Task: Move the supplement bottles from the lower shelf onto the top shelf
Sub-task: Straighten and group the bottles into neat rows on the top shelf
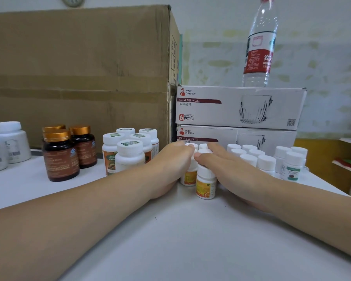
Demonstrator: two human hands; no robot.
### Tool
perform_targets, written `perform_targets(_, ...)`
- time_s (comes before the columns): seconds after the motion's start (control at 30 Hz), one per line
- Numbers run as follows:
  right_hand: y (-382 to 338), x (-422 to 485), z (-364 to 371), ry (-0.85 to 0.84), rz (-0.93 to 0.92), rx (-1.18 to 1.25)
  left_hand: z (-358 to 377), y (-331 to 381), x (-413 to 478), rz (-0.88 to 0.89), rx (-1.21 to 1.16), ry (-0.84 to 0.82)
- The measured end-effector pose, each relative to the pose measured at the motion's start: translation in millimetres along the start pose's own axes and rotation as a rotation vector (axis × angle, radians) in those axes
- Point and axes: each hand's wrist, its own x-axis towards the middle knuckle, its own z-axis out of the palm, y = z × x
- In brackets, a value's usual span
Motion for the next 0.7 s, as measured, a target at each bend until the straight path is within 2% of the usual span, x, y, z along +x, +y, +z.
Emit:
perform_targets(0.33, -3.9, -3.3, 0.4, 0.02, 0.026, 0.064, -3.2, -5.0, 2.5, 0.017, 0.014, -0.011)
perform_targets(0.7, -7.0, -8.2, 1.5, 0.047, 0.013, 0.025, -6.6, -5.3, -2.1, 0.015, 0.019, -0.036)
